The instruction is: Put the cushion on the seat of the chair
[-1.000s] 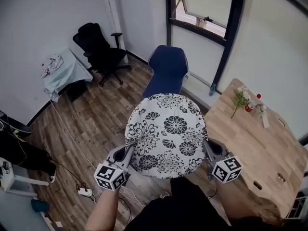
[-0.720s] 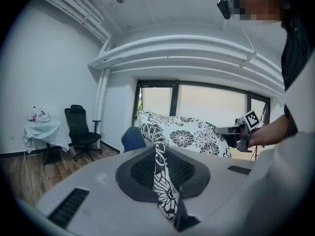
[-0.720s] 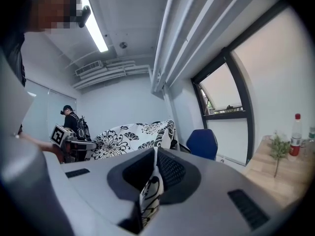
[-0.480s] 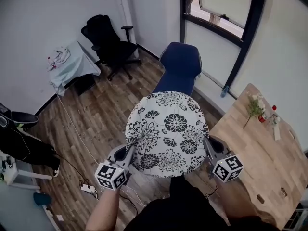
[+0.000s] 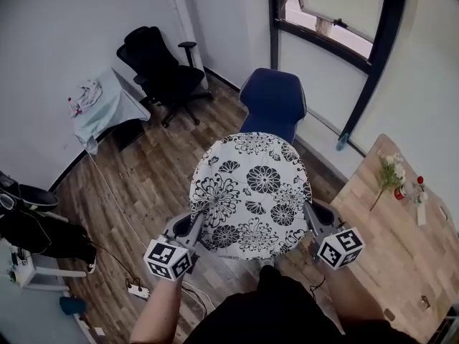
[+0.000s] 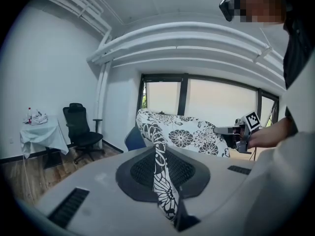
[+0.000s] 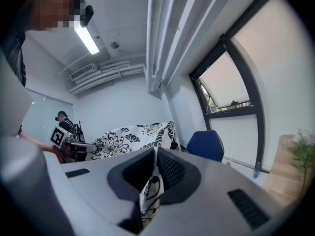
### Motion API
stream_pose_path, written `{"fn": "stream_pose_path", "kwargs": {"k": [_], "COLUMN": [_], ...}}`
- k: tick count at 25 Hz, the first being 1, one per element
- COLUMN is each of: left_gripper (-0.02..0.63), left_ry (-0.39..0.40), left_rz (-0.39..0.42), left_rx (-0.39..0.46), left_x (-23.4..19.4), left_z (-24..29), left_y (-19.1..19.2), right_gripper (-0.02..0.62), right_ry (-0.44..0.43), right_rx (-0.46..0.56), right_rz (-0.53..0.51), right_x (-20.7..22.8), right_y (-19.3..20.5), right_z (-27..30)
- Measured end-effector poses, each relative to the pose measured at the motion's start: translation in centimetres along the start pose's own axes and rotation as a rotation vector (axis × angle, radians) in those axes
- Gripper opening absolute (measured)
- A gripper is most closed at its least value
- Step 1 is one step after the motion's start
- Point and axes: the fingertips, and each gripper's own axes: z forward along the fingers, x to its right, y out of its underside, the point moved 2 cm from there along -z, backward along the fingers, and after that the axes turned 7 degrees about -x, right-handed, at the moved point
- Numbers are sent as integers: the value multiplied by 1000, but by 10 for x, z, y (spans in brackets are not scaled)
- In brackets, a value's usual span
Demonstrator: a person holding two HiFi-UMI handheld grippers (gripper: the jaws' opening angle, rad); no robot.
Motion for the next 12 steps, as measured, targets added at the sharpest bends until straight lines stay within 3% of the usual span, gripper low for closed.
{"fn": "stream_pose_path", "kwargs": {"k": [8, 12], "left_gripper": [26, 26], "left_ry": [5, -11], "left_rz": [58, 42], "left_rx": [17, 33], "left_x": [8, 7], "left_z": [1, -4], "left_y": [2, 1], "right_gripper": [40, 40], "right_ry": [-8, -22], "right_rx": [41, 48], "right_rz": [-10, -32], "right_x": [-2, -8], "right_y": [7, 5], "right_z": [2, -1]}}
